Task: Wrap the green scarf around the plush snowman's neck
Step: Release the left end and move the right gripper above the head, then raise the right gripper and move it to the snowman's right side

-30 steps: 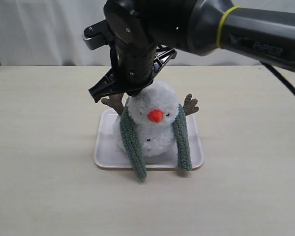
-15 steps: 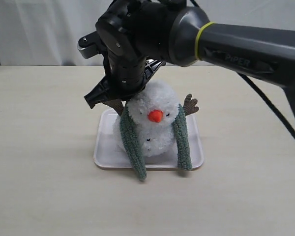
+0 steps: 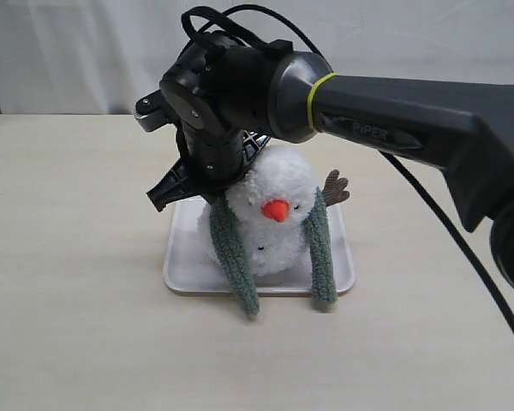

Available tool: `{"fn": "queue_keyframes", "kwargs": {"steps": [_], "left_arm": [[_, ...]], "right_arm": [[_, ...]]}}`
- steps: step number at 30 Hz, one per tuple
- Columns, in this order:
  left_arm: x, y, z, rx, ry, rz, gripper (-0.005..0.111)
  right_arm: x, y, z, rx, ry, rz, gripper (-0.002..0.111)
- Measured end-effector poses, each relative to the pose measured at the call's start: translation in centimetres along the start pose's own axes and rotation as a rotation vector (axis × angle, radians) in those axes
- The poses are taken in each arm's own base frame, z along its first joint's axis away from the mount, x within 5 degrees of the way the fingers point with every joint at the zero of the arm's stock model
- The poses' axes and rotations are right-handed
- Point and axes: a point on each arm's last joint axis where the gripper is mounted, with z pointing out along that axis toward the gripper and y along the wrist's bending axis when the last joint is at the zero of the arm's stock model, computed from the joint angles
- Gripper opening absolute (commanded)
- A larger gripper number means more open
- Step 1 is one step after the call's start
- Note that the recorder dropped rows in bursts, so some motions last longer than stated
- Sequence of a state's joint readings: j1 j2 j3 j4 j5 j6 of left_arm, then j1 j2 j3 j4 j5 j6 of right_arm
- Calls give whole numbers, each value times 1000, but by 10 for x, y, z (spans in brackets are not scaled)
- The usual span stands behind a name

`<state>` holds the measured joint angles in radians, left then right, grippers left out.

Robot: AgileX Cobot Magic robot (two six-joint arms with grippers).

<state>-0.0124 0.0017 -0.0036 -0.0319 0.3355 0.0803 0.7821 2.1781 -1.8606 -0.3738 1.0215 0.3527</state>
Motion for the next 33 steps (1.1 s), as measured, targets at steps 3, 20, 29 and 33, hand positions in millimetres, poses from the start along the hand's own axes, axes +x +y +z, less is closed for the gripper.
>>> {"fn": "queue_keyframes", "kwargs": {"steps": [3,20,29,33], "left_arm": [[0,0,0,0,0,0,0],[0,0,0,0,0,0,0],[0,0,0,0,0,0,0],[0,0,0,0,0,0,0]], "right_arm": [[0,0,0,1,-3,-1,4],[11,-30,-92,-22,6,7,4],[55,-70,-133,-36,-48,48,21],[87,-87,-145,-66,-86,95,37]]}}
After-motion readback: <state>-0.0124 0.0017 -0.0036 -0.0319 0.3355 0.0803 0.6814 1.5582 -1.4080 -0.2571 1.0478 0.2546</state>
